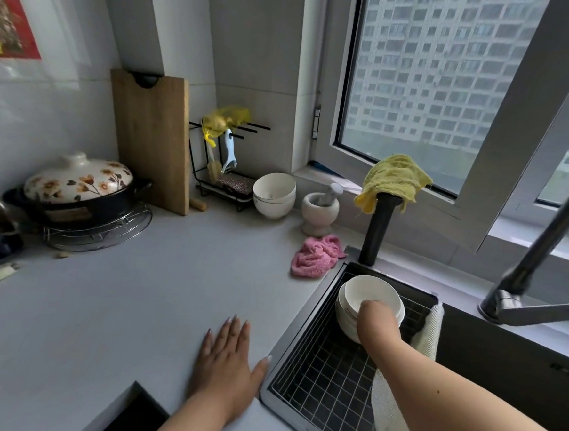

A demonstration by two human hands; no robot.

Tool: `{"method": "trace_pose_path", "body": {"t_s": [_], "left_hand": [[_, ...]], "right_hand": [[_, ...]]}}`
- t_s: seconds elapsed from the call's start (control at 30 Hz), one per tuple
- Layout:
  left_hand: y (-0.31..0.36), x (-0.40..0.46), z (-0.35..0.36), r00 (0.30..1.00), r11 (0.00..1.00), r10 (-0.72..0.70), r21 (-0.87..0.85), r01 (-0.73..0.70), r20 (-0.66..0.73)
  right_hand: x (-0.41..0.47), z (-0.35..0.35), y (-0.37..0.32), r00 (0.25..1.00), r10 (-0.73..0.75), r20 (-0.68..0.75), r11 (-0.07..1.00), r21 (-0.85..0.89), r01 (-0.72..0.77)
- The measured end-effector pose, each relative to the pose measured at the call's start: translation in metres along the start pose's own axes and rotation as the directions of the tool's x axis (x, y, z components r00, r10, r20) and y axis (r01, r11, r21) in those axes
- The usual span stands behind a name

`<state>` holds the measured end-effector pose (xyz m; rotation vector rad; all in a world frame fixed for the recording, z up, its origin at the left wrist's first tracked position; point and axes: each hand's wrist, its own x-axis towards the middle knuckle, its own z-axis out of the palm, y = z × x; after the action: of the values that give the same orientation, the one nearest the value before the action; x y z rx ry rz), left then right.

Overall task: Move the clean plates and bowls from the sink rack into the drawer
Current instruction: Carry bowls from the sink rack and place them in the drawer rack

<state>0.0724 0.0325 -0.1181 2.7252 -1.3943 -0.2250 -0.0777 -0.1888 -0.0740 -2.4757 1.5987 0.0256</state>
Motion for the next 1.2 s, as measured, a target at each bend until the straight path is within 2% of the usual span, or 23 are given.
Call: {"method": "trace_pose_path", "body": {"t_s": [0.23, 0.43, 0.53, 0.6, 0.67, 0.73, 0.77, 0.8, 0.83, 0.87, 0.9, 1.0, 1.07, 1.2], "left_hand": [[-0.003, 0.001, -0.001, 0.999, 0.999, 0.02, 0.038, -0.022, 0.042], [-0.01, -0.009, -0.009, 0.986, 0.999, 0.002, 0.034, -0.008, 0.169], [-0.008, -0.013, -0.025, 0.962, 0.997, -0.065, -0.027, 0.075, 0.265], [-0.005, -0.013, -0.038, 0.964, 0.969, -0.095, -0.197, 0.146, 0.246], [0.002, -0.015, -0.053, 0.969, 0.848, -0.171, -0.474, 0.236, 0.176], [0.012, -0.02, -0.077, 0.951, 0.626, -0.26, -0.721, 0.297, 0.166], [0.017, -0.022, -0.088, 0.937, 0.465, -0.282, -0.826, 0.32, 0.205], [0.022, -0.027, -0.1, 0.921, 0.25, -0.287, -0.907, 0.339, 0.264], [0.026, -0.034, -0.113, 0.905, 0.012, -0.273, -0.939, 0.343, 0.327], [0.027, -0.043, -0.125, 0.893, -0.174, -0.257, -0.927, 0.333, 0.369], [0.026, -0.053, -0.135, 0.887, -0.283, -0.238, -0.902, 0.325, 0.394], [0.019, -0.087, -0.154, 0.899, -0.459, -0.177, -0.842, 0.284, 0.4], [0.014, -0.116, -0.162, 0.9, -0.555, -0.21, -0.805, 0.211, 0.381], [-0.004, -0.177, -0.165, 0.859, -0.596, -0.358, -0.798, 0.092, 0.366]], "right_hand": [[0.001, -0.012, 0.002, 0.969, -0.053, -0.242, 0.999, -0.001, 0.054], [-0.008, -0.025, -0.001, 0.925, -0.091, -0.369, 0.992, 0.053, 0.118], [-0.018, -0.038, -0.008, 0.907, -0.157, -0.39, 0.971, 0.107, 0.214], [-0.031, -0.049, -0.018, 0.881, -0.216, -0.421, 0.947, 0.131, 0.295], [-0.046, -0.06, -0.031, 0.841, -0.281, -0.462, 0.898, 0.184, 0.4], [-0.064, -0.07, -0.046, 0.786, -0.365, -0.499, 0.833, 0.202, 0.515], [-0.074, -0.074, -0.053, 0.753, -0.408, -0.517, 0.795, 0.204, 0.571], [-0.084, -0.078, -0.059, 0.717, -0.445, -0.536, 0.753, 0.21, 0.624], [-0.094, -0.081, -0.065, 0.682, -0.482, -0.55, 0.708, 0.215, 0.673], [-0.105, -0.084, -0.07, 0.644, -0.52, -0.561, 0.662, 0.212, 0.719], [-0.116, -0.086, -0.075, 0.601, -0.56, -0.571, 0.615, 0.2, 0.763], [-0.151, -0.084, -0.089, 0.448, -0.676, -0.585, 0.467, 0.13, 0.875], [-0.174, -0.081, -0.097, 0.37, -0.725, -0.58, 0.375, 0.118, 0.92], [-0.221, -0.077, -0.114, 0.248, -0.808, -0.534, 0.171, 0.189, 0.967]]}}
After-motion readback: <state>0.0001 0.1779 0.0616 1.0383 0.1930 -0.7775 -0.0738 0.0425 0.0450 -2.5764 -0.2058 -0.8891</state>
